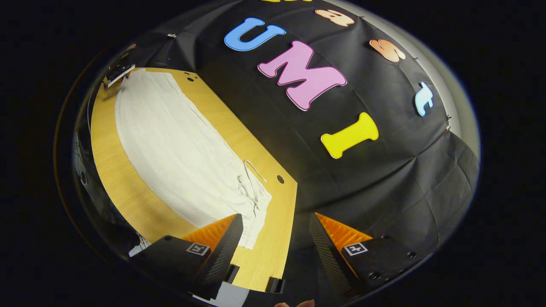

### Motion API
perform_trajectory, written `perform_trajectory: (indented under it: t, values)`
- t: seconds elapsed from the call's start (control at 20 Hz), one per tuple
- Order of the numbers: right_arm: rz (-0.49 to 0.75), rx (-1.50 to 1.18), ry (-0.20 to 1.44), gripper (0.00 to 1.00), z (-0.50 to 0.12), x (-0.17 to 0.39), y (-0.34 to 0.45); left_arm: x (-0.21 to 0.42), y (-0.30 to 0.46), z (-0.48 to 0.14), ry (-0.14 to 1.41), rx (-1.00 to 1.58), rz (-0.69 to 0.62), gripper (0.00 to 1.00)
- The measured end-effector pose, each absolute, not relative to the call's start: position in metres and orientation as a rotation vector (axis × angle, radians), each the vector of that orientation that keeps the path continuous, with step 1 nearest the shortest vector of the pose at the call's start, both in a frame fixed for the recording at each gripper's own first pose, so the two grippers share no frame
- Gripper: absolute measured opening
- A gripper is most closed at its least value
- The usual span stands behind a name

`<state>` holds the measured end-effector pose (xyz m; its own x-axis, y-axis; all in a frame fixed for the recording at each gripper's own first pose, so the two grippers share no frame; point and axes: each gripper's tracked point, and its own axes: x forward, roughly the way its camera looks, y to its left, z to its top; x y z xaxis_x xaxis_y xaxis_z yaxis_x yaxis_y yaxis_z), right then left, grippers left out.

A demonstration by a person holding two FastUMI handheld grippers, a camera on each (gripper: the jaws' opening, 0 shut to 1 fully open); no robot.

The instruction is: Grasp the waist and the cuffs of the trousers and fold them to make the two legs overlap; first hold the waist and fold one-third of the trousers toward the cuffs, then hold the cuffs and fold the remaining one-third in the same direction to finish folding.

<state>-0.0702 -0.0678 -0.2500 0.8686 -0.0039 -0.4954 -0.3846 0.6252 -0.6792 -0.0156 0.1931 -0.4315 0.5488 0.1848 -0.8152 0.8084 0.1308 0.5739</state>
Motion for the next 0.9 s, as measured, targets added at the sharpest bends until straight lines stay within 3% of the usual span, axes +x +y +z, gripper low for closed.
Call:
perform_trajectory:
  t: [0.05, 0.15, 0.6, 0.85, 0.9]
  values:
    - [0.244, -0.886, 0.497, 0.98, -0.259, -0.065, -0.07, -0.015, 0.193, -0.433, 0.937, 1.396, -0.565, 0.09]
    - [0.292, -0.934, 0.507, 0.98, -0.276, -0.055, -0.075, -0.016, 0.192, -0.431, 0.959, 1.381, -0.547, 0.07]
    - [0.645, -1.171, 0.675, 0.96, -0.415, -0.068, -0.108, -0.016, 0.192, -0.429, 1.049, 1.409, -0.509, 0.06]
    - [0.738, -1.246, 0.669, 0.96, -0.448, -0.056, -0.114, -0.016, 0.19, -0.429, 1.079, 1.423, -0.5, 0.06]
    - [0.745, -1.269, 0.643, 0.93, -0.446, -0.049, -0.111, -0.016, 0.19, -0.429, 1.082, 1.42, -0.497, 0.06]
